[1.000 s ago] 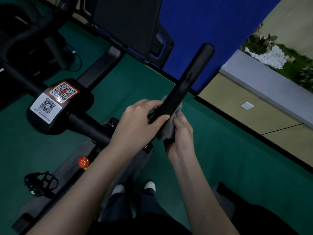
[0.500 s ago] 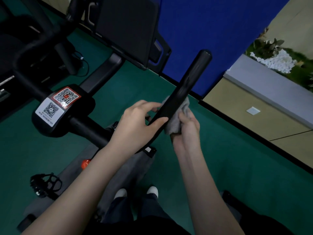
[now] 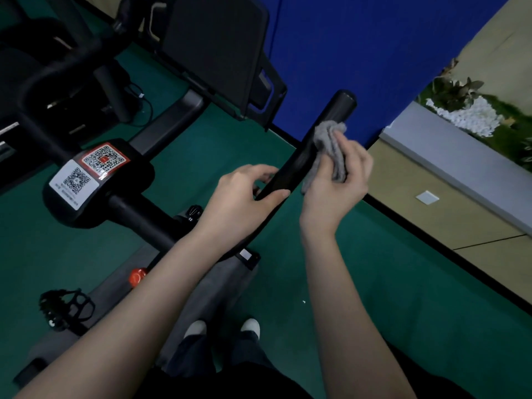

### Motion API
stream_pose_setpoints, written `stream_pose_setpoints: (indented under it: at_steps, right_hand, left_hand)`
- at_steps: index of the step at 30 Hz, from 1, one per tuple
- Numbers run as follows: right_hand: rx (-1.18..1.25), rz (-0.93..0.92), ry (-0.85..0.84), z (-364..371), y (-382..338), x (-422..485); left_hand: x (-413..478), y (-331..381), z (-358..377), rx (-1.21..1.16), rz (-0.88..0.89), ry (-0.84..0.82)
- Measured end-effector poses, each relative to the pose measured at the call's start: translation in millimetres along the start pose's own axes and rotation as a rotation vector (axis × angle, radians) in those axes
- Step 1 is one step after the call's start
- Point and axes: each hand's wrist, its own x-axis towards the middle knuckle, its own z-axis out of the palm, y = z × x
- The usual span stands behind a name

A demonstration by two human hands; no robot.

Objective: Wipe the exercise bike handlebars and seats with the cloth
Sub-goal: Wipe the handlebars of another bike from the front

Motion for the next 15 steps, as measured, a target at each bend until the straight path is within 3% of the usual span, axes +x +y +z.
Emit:
stream_pose_setpoints:
  at_steps: [6, 11, 15]
  right_hand:
    - [-0.244, -0.36, -0.212, -10, 7, -8]
    - [-0.379, -0.571, -0.237, -7, -2, 42]
    - [-0.501, -0.838, -0.534, -14, -5, 54]
  left_hand:
    - [1, -1, 1, -0.018, 0.009, 0.0]
    - [1, -3, 2, -0.036, -0.001, -0.003]
    - [1, -7, 3, -0.049, 0.009, -0.005]
